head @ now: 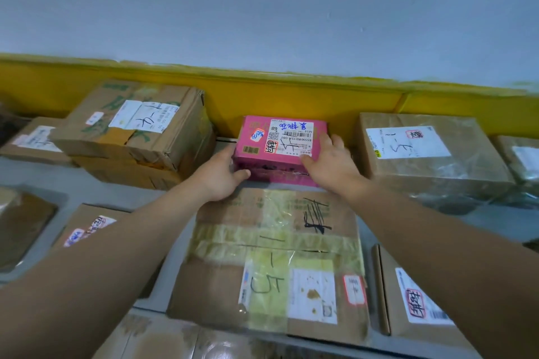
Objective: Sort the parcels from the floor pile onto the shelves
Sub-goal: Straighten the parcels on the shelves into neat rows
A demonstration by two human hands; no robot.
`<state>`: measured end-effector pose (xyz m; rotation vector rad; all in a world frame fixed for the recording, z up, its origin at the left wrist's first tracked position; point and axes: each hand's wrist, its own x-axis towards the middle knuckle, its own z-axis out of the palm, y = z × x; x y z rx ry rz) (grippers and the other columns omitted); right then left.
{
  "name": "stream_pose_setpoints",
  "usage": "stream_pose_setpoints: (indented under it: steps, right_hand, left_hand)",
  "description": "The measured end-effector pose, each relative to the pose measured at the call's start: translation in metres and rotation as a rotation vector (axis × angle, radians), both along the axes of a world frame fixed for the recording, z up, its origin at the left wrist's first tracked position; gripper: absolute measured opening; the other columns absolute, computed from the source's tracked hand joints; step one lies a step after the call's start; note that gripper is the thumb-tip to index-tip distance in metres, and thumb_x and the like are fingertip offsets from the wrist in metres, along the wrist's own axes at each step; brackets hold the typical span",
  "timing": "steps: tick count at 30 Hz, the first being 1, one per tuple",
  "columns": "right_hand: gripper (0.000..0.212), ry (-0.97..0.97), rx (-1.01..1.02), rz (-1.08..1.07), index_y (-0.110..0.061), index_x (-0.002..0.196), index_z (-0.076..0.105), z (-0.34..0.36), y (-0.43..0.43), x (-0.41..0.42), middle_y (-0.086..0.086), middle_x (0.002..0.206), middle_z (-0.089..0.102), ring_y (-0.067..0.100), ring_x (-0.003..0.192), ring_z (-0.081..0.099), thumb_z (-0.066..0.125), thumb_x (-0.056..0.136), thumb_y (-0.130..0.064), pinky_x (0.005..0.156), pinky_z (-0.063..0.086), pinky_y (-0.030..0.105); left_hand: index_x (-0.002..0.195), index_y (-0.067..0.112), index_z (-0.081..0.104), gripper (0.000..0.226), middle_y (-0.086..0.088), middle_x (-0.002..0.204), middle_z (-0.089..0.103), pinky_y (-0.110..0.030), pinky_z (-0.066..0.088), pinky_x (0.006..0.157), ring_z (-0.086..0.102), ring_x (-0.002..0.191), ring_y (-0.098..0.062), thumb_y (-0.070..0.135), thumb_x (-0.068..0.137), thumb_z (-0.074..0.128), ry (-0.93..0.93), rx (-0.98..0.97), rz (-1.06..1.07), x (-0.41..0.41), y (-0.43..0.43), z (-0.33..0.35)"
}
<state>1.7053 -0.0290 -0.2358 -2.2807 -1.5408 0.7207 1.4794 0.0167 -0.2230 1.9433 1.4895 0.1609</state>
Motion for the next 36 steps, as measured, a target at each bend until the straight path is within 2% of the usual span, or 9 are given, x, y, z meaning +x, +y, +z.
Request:
stream_pose_setpoints:
  steps: [5, 8, 13, 16, 21, 25, 29, 33, 36]
  right_hand:
    - [0.062, -0.254, 0.041, 0.080, -0.015, 0.148, 0.038, 0.009, -0.057, -0.015, 0.011, 0.153, 0.035, 0.033, 0.140, 0.030, 0.046, 0.097, -0.051, 0.112, 0.033, 0.046]
    - [0.061, -0.312, 0.004, 0.031, -0.020, 0.146, 0.041, 0.019, -0.091, -0.026, 0.010, 0.152, 0.037, 0.032, 0.139, 0.032, 0.040, 0.097, -0.055, 0.111, 0.034, 0.049]
    - [0.074, -0.220, -0.116, -0.150, -0.021, 0.153, 0.023, 0.020, -0.160, -0.047, 0.012, 0.159, 0.020, 0.041, 0.142, 0.026, 0.042, 0.094, -0.061, 0.112, 0.033, 0.054]
    - [0.079, -0.068, -0.154, -0.241, -0.028, 0.155, 0.010, 0.016, -0.193, -0.064, 0.014, 0.160, 0.011, 0.045, 0.136, 0.036, 0.045, 0.093, -0.061, 0.108, 0.039, 0.050]
    - [0.073, 0.028, -0.087, -0.235, -0.027, 0.156, 0.013, 0.013, -0.205, -0.084, 0.014, 0.154, 0.021, 0.038, 0.123, 0.049, 0.048, 0.097, -0.051, 0.082, 0.035, 0.034]
    - [0.073, 0.050, -0.087, -0.210, -0.028, 0.156, 0.014, 0.017, -0.190, -0.081, 0.013, 0.152, 0.022, 0.036, 0.116, 0.053, 0.049, 0.096, -0.050, 0.080, 0.038, 0.034]
    - [0.071, 0.077, -0.086, -0.198, -0.031, 0.155, 0.016, 0.018, -0.179, -0.074, 0.011, 0.152, 0.022, 0.029, 0.087, 0.051, 0.051, 0.096, -0.049, 0.080, 0.039, 0.034]
    - [0.072, 0.076, -0.084, -0.192, -0.031, 0.156, 0.015, 0.015, -0.178, -0.071, 0.011, 0.154, 0.020, 0.035, 0.105, 0.057, 0.051, 0.096, -0.050, 0.080, 0.038, 0.034]
    - [0.072, 0.084, -0.081, -0.175, -0.032, 0.154, 0.015, 0.018, -0.177, -0.069, 0.011, 0.152, 0.023, 0.030, 0.100, 0.055, 0.051, 0.095, -0.052, 0.083, 0.041, 0.035]
  left_hand:
    - [0.155, 0.017, 0.010, 0.082, -0.009, 0.162, 0.012, -0.031, 0.017, 0.116, 0.013, 0.149, -0.022, 0.045, 0.094, 0.056, 0.020, 0.069, -0.017, -0.028, -0.049, -0.001]
    - [0.154, 0.024, 0.015, 0.092, -0.006, 0.161, 0.014, -0.036, 0.023, 0.118, 0.020, 0.146, -0.021, 0.060, 0.082, 0.061, -0.042, -0.001, -0.036, -0.048, -0.080, -0.006]
    - [0.155, 0.026, 0.007, 0.090, -0.004, 0.159, 0.020, -0.035, 0.030, 0.112, 0.032, 0.140, -0.024, 0.047, 0.088, 0.063, -0.005, -0.040, -0.059, -0.079, -0.132, -0.009]
    - [0.156, 0.029, 0.008, 0.086, -0.004, 0.156, 0.028, -0.035, 0.034, 0.109, 0.038, 0.137, -0.024, 0.042, 0.090, 0.063, -0.097, -0.072, -0.031, -0.092, -0.155, -0.010]
    - [0.155, 0.031, 0.009, 0.080, -0.002, 0.154, 0.033, -0.039, 0.037, 0.107, 0.041, 0.135, -0.024, 0.040, 0.094, 0.058, -0.121, -0.045, 0.008, -0.096, -0.169, -0.009]
    - [0.155, 0.028, 0.008, 0.079, -0.005, 0.154, 0.033, -0.040, 0.038, 0.106, 0.041, 0.134, -0.026, 0.042, 0.094, 0.056, -0.087, -0.034, 0.044, -0.093, -0.163, -0.006]
    - [0.156, 0.027, 0.005, 0.080, -0.005, 0.156, 0.030, -0.038, 0.035, 0.107, 0.038, 0.136, -0.026, 0.043, 0.095, 0.054, -0.063, -0.043, 0.073, -0.088, -0.160, -0.005]
    - [0.156, 0.027, 0.005, 0.080, -0.005, 0.157, 0.028, -0.039, 0.034, 0.108, 0.037, 0.137, -0.027, 0.043, 0.095, 0.054, -0.049, -0.040, 0.073, -0.086, -0.158, -0.006]
    - [0.156, 0.028, 0.006, 0.080, -0.005, 0.157, 0.028, -0.040, 0.036, 0.107, 0.038, 0.137, -0.028, 0.046, 0.094, 0.055, -0.019, -0.060, 0.063, -0.087, -0.156, -0.004]
